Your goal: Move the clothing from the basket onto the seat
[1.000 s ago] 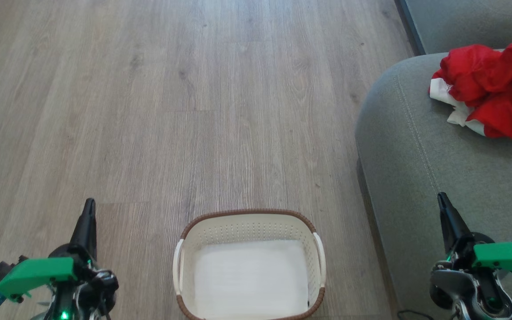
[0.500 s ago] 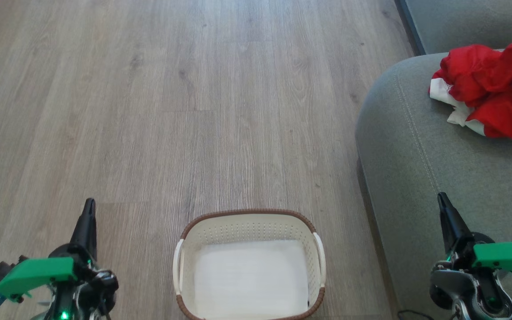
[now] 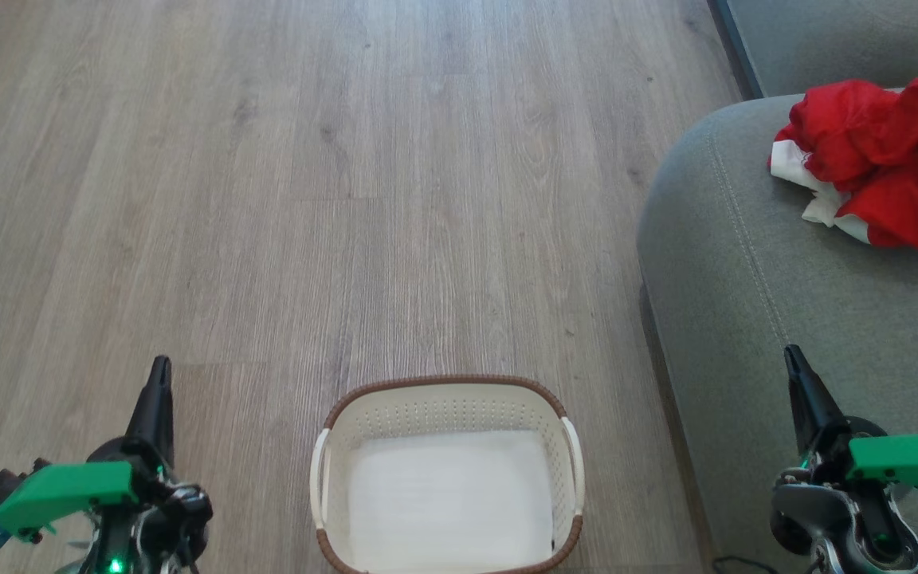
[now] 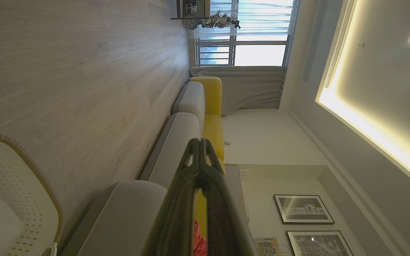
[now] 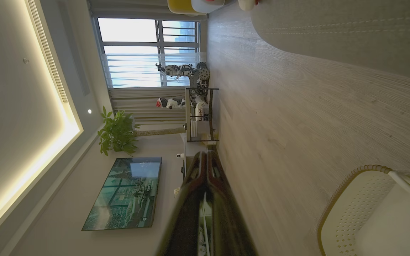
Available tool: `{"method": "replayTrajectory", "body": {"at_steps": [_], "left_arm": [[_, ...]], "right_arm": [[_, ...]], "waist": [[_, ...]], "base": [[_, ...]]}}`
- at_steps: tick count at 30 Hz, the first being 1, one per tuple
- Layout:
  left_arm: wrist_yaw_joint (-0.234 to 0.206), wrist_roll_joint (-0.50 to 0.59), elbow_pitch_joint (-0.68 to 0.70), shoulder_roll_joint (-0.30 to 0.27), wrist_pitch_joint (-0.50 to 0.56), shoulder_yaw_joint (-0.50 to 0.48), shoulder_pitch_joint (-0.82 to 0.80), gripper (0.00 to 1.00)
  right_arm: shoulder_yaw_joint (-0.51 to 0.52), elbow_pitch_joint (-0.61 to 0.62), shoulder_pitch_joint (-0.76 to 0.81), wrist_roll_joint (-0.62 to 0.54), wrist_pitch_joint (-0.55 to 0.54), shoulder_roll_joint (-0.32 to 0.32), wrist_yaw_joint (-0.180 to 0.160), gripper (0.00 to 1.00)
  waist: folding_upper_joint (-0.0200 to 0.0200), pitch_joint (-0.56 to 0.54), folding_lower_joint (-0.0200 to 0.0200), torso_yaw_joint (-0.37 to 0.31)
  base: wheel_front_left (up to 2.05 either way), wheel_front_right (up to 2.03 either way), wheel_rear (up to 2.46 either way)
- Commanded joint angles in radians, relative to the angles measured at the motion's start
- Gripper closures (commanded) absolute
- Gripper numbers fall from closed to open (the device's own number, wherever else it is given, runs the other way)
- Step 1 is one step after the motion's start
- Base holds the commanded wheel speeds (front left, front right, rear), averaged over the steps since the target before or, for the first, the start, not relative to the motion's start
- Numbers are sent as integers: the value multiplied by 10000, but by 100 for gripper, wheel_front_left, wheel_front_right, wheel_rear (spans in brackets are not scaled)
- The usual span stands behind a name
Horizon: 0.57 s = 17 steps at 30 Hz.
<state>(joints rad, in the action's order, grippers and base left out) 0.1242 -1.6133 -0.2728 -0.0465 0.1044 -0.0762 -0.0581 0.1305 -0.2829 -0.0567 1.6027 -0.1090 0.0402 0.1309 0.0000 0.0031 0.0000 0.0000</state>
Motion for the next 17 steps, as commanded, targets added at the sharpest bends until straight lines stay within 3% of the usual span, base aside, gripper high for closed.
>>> {"method": "replayTrajectory", "body": {"at_steps": [1, 17], "left_arm": [[65, 41, 275, -51, 82, -368, -500, 100], [65, 44, 275, -48, 85, -372, -501, 100]], "right_arm": [[-169, 381, -513, 60, -41, 100, -2, 100], [-169, 381, -513, 60, -40, 100, -2, 100]], "waist": [[0, 0, 0, 0], [0, 0, 0, 0]], "base": [[0, 0, 0], [0, 0, 0]]}}
